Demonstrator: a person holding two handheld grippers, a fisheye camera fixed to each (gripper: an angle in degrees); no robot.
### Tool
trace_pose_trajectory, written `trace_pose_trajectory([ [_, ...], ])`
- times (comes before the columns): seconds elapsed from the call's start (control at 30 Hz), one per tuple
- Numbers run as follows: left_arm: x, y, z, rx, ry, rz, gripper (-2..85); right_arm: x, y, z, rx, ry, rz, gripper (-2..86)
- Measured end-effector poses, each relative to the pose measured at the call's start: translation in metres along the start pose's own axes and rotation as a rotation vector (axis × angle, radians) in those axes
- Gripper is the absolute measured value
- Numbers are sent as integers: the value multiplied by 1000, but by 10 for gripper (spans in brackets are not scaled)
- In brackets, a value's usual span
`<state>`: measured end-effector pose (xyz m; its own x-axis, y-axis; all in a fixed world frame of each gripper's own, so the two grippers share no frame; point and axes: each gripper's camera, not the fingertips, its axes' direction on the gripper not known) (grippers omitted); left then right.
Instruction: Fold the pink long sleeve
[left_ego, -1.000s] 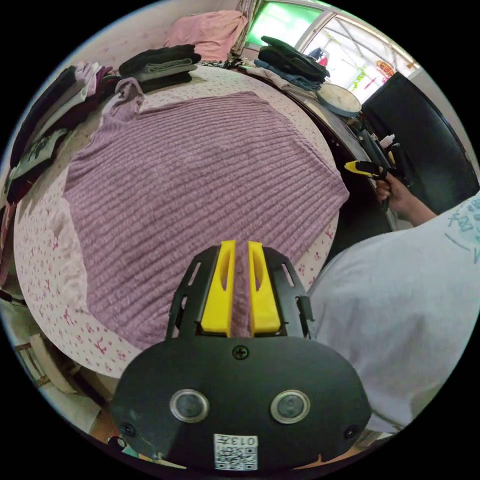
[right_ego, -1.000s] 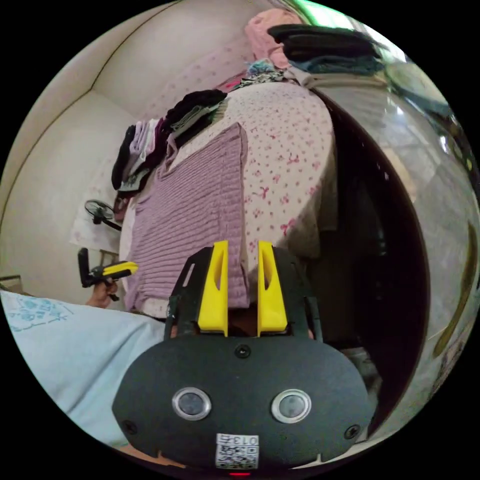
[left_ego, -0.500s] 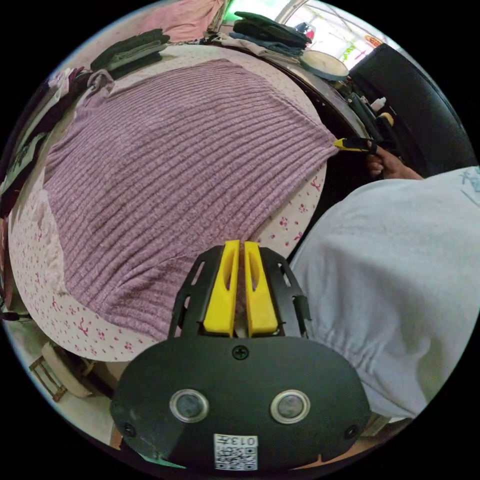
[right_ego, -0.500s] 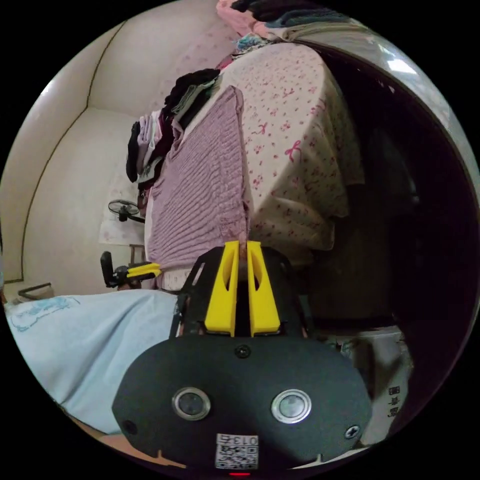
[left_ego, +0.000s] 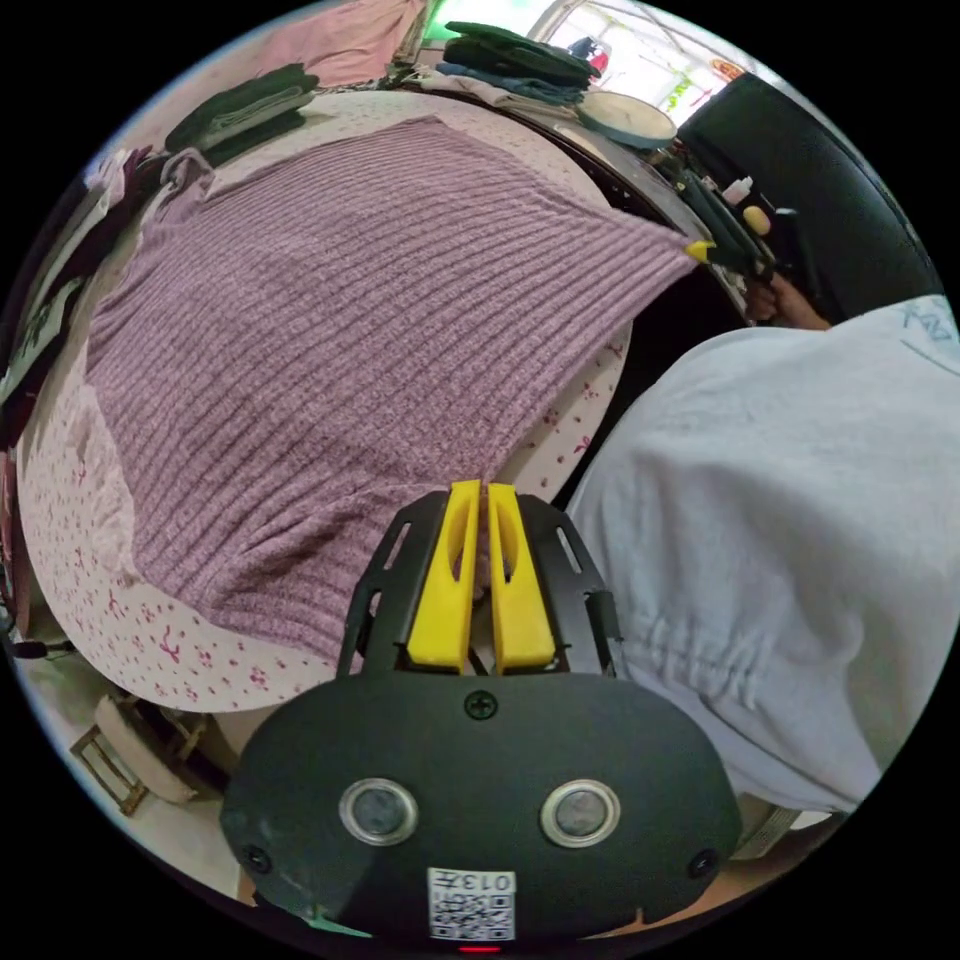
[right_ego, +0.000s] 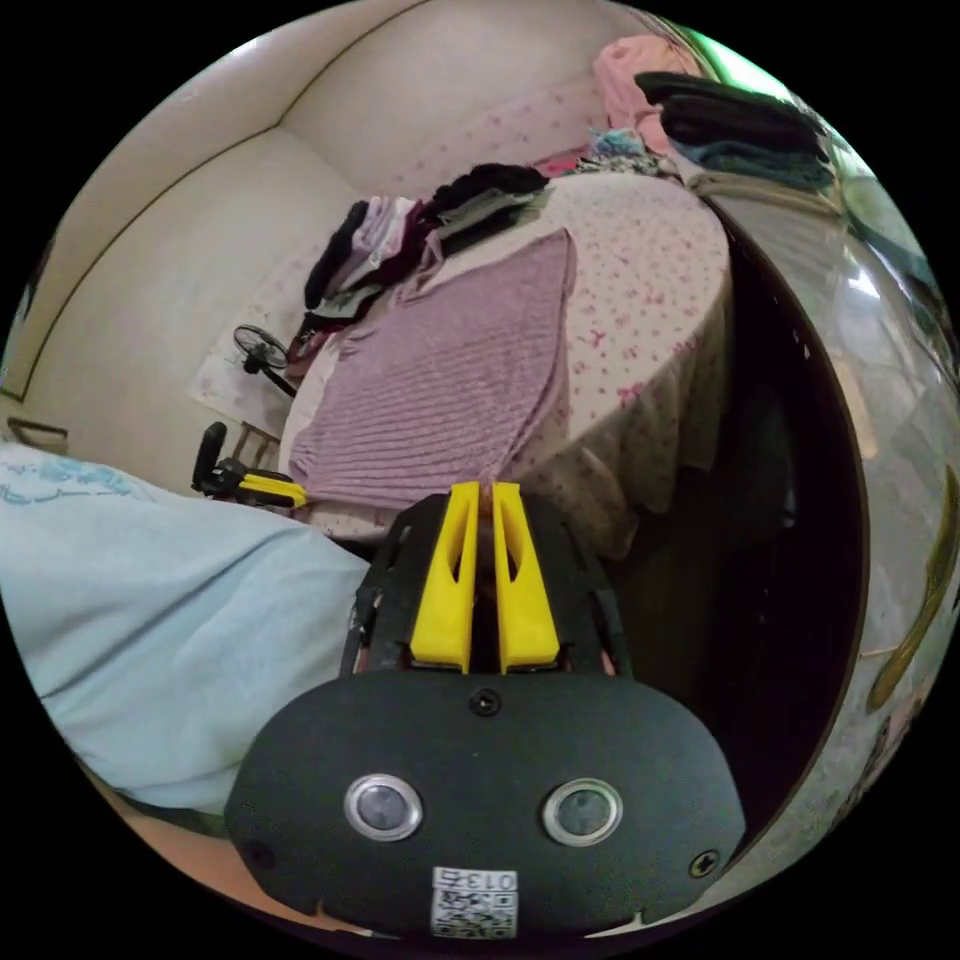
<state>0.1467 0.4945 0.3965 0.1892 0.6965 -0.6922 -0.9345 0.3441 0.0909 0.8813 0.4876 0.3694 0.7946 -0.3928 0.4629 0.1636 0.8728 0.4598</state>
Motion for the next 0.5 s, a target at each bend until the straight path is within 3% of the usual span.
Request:
trace_pose_trajectory([
  [0.07, 3, 1, 2, -9, -15, 11, 6, -10, -3, -4, -3, 16, -43, 18],
  [0.17, -4, 4, 0, 17, 52, -33, 9, -8, 0, 26, -226, 137, -18, 18],
  [0.3, -9, 16, -13, 48, 55, -79, 19, -17, 10, 53, -239, 143, 32, 16],
  [0.5, -18, 74, -51, 40, -152, -216, 48, -56, 5, 67, -320, 334, -88, 4],
])
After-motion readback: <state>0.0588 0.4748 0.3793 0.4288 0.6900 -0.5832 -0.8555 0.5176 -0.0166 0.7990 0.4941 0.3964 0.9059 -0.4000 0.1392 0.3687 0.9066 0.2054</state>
